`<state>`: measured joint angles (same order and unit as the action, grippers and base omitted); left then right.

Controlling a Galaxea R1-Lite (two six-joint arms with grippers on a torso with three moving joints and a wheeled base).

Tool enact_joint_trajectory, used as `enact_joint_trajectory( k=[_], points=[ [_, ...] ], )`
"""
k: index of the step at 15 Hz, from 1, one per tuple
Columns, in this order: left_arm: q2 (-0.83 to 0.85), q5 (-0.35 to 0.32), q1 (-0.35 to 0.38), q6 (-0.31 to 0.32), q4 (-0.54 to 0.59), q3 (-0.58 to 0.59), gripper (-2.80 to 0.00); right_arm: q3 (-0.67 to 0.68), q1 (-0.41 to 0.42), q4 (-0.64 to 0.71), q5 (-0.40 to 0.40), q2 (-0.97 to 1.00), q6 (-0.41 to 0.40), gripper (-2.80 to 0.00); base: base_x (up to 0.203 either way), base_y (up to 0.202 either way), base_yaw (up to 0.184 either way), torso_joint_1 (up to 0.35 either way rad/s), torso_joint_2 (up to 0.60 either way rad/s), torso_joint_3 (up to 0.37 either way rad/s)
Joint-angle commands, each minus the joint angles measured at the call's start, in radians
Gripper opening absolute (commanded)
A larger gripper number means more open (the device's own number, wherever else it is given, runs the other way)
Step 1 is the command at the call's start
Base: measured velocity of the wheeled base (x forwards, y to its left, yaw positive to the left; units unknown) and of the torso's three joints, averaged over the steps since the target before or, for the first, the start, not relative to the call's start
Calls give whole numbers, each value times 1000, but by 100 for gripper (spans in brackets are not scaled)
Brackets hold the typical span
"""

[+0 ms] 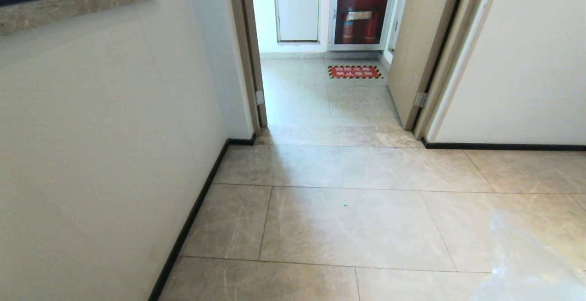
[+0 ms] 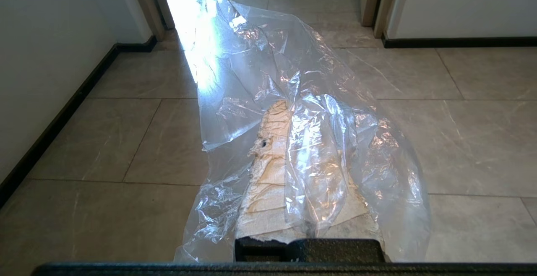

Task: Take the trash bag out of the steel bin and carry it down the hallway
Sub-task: Put the trash bag at the door

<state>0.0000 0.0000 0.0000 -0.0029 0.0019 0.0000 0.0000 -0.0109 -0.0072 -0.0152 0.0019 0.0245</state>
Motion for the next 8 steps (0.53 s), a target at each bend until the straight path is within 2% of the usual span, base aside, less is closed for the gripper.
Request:
enact_joint_trajectory(
  k=[1,2,8],
  points=[
    [0,0,0,0,0,0,-280,2,0,0,0,0,0,-280,174,0,0,2,1,7],
    [0,0,0,0,0,0,-280,2,0,0,0,0,0,-280,125,0,5,-1,-1,-1],
    [0,0,0,3,0,0,-280,2,0,1,0,-2,-2,-280,0,0,0,0,0,0]
  ],
)
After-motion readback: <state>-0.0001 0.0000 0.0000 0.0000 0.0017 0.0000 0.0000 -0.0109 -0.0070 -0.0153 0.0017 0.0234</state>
